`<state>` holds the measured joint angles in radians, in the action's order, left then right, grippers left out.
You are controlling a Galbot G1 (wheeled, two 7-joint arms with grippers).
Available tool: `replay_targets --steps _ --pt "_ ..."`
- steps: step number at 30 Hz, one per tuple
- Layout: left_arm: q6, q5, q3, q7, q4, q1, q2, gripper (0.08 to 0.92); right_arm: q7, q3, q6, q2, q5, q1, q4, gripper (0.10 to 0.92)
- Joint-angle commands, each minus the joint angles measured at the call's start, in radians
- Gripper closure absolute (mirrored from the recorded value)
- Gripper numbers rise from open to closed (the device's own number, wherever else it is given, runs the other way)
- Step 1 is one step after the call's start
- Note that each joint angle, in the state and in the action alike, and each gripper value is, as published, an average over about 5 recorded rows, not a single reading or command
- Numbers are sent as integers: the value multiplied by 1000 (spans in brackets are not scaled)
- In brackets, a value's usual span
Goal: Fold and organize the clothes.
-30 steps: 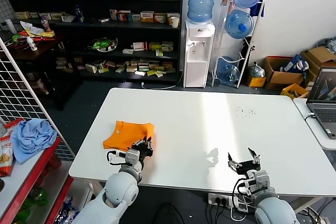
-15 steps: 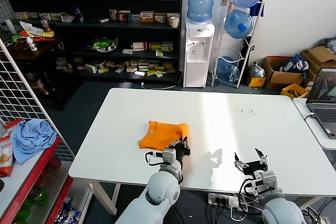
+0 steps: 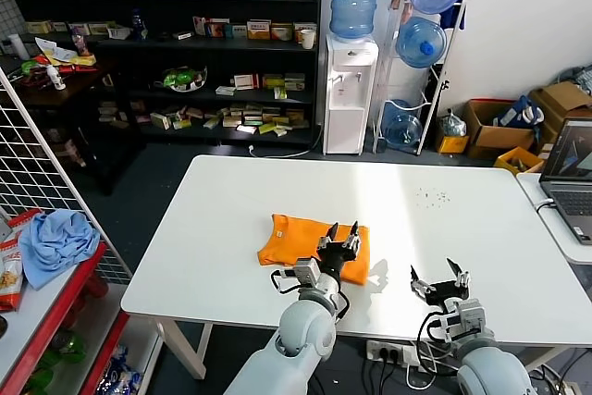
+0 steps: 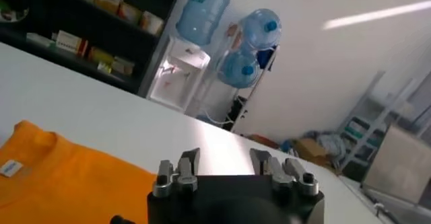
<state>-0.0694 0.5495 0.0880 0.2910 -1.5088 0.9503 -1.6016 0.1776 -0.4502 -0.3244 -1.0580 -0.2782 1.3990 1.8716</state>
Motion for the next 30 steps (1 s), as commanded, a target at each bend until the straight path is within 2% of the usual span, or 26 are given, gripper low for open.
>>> replay_targets --steps 1,6,10,15,25,30 --pt "170 68 -62 -57 -139 73 141 392 -13 4 29 -15 7 -15 -9 203" --pt "299 -92 -139 -106 -146 158 329 246 -107 -23 151 -43 15 -17 -38 203" --pt "408 -232 -215 -122 -104 217 405 186 -179 -62 224 -101 13 -36 -83 203" --pt "436 -378 -306 -142 -69 274 430 177 -219 -104 237 -166 37 -58 -117 203" --pt "472 -548 -431 -195 -31 315 419 177 -285 -165 231 -227 126 -58 -115 203" --pt "425 -532 -472 -216 -39 307 421 177 -325 -217 221 -248 142 -56 -108 203"
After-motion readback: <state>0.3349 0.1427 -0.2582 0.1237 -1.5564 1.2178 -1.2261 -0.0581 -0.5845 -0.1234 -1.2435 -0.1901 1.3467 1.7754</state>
